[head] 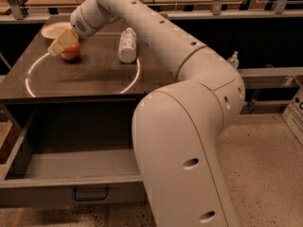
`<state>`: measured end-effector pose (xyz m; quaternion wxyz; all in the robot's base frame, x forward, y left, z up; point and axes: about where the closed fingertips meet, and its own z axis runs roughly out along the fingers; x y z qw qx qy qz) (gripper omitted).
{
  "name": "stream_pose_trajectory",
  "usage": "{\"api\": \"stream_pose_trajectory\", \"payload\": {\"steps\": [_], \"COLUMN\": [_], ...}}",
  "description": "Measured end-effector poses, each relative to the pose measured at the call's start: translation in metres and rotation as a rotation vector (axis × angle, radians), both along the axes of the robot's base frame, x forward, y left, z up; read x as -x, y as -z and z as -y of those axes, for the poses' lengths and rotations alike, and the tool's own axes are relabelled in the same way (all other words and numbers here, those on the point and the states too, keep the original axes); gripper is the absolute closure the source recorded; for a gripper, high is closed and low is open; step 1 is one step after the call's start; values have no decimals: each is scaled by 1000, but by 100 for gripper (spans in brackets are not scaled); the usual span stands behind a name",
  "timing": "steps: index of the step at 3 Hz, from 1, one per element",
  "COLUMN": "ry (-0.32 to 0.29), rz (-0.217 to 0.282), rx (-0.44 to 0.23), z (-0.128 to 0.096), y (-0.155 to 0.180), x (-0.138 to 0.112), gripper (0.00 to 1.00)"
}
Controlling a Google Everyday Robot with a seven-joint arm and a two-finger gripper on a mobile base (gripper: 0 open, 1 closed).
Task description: Place apple into top drawer
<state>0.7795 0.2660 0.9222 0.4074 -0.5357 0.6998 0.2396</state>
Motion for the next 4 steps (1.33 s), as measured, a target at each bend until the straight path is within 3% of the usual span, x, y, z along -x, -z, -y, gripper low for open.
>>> {"api": "stream_pose_trajectory", "payload": {"steps": [1, 2, 3, 4], "ry": [9, 46, 68, 84], "rz": [-14, -76, -106, -104], "rx": [-1, -3, 10, 3], "z": [1, 7, 6, -1], "y": [6, 32, 55, 65], "x": [-2, -6, -13, -26], "gripper": [0, 0, 0, 0]}}
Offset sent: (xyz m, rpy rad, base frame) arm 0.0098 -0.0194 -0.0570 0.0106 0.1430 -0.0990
